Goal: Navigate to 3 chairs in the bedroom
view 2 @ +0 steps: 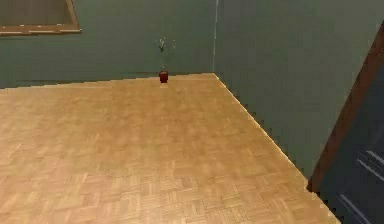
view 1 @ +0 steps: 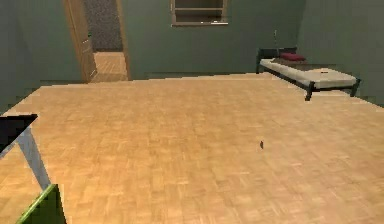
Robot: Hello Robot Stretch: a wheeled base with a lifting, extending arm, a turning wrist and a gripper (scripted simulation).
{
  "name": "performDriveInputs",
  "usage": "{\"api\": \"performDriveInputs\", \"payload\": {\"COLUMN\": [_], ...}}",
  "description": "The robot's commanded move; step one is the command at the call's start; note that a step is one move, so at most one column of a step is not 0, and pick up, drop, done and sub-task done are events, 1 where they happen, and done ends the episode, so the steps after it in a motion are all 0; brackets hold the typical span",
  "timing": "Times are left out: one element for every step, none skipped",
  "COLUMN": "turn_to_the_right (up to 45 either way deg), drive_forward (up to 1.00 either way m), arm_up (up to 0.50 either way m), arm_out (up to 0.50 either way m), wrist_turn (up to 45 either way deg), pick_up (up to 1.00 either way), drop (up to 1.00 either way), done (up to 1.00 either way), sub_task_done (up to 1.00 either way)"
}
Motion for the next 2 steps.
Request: {"api": "performDriveInputs", "payload": {"turn_to_the_right": [0.0,-6.0], "drive_forward": [0.55,0.0], "arm_up": [0.0,0.0], "arm_out": [0.0,0.0], "wrist_turn": [0.0,0.0], "pick_up": [0.0,0.0], "drop": [0.0,0.0], "done": [0.0,0.0], "sub_task_done": [0.0,0.0]}}
